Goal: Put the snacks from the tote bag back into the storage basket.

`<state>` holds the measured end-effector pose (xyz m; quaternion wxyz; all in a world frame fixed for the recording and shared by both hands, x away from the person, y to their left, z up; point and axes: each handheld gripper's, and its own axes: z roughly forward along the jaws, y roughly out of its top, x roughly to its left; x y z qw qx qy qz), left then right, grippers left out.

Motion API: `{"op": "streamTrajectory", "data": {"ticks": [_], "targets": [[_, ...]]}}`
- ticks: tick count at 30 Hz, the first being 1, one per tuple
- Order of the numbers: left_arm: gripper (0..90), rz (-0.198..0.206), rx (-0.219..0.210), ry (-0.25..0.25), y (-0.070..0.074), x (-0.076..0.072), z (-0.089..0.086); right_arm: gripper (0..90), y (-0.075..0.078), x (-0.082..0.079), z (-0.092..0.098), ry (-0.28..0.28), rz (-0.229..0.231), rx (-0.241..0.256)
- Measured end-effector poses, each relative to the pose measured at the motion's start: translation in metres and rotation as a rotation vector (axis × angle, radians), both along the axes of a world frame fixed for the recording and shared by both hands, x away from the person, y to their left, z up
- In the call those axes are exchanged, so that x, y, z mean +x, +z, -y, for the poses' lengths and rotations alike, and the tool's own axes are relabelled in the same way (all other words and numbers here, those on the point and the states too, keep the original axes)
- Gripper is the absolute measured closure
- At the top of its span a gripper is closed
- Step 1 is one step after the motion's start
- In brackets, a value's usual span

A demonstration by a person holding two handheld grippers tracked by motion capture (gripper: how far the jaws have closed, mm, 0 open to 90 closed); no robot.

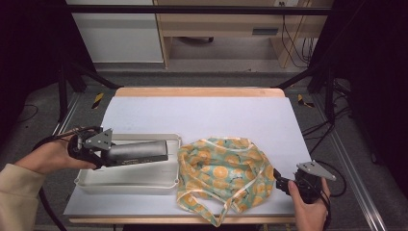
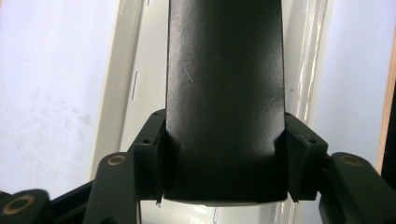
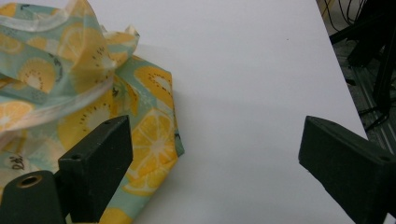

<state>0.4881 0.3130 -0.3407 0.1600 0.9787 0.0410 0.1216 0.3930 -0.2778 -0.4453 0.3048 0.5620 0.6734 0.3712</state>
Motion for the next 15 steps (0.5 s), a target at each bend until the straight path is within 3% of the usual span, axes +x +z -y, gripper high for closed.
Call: {"op": "streamTrajectory", "data": {"ticks": [15], "targets": [[43.2,-0.013,0.001,-0.005,-0.021,0.003,-0.007,10.0,-0.010,-0.001,0.007,-0.016,-0.027,-0.004]]}}
